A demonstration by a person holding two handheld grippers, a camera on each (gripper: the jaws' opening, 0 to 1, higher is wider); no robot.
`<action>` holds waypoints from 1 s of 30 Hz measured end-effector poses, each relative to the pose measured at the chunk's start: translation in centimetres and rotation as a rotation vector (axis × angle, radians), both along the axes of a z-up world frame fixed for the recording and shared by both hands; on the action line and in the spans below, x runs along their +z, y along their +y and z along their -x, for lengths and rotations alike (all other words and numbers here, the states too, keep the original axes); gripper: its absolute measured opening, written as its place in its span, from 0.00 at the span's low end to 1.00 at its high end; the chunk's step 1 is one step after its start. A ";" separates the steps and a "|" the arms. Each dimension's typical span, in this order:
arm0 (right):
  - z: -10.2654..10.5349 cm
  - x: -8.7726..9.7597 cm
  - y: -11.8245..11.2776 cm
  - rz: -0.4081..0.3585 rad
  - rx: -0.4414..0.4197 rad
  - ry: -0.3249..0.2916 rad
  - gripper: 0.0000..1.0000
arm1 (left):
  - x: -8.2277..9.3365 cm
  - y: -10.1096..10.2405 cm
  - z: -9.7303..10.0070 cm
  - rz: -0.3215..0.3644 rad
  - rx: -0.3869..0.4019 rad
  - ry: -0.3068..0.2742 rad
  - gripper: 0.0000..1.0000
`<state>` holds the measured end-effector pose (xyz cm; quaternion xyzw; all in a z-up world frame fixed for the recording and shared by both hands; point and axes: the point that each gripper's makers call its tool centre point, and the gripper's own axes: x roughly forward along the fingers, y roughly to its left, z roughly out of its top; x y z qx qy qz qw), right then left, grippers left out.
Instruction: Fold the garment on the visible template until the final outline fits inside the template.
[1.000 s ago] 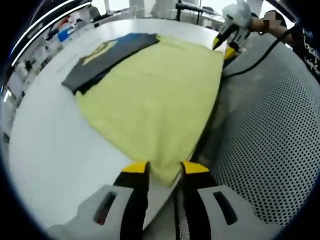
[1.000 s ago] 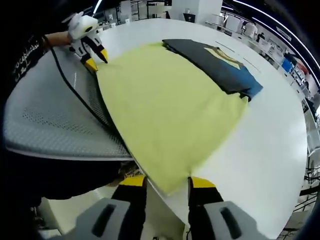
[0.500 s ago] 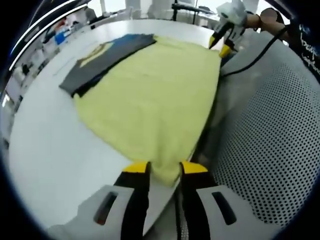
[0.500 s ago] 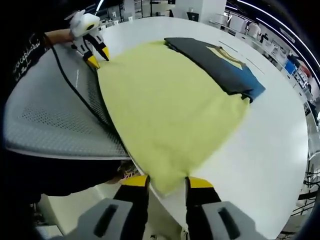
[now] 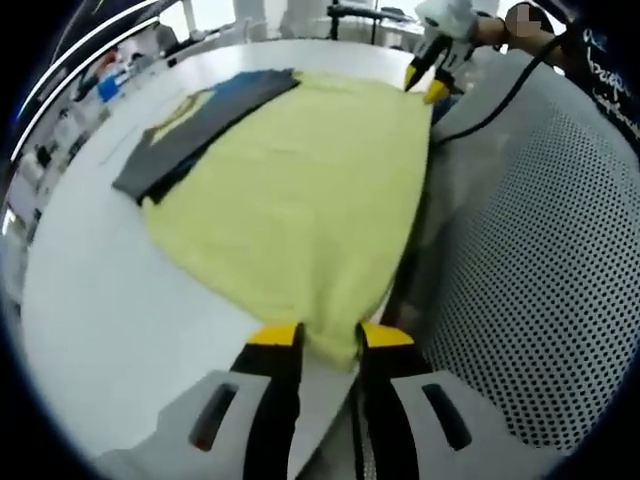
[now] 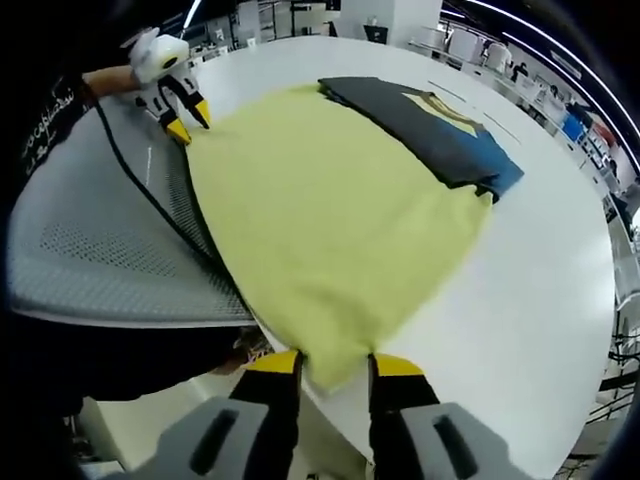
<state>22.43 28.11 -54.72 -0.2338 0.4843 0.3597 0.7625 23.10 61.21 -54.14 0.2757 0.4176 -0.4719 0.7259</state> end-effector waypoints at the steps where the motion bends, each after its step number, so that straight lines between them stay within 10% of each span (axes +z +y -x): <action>1: -0.1 0.1 0.0 -0.004 -0.004 -0.002 0.23 | 0.0 0.0 0.0 -0.003 -0.006 -0.006 0.19; 30: 1.0 0.6 0.5 -0.025 0.001 0.012 0.00 | 0.2 0.9 -0.1 -0.042 0.065 -0.014 0.01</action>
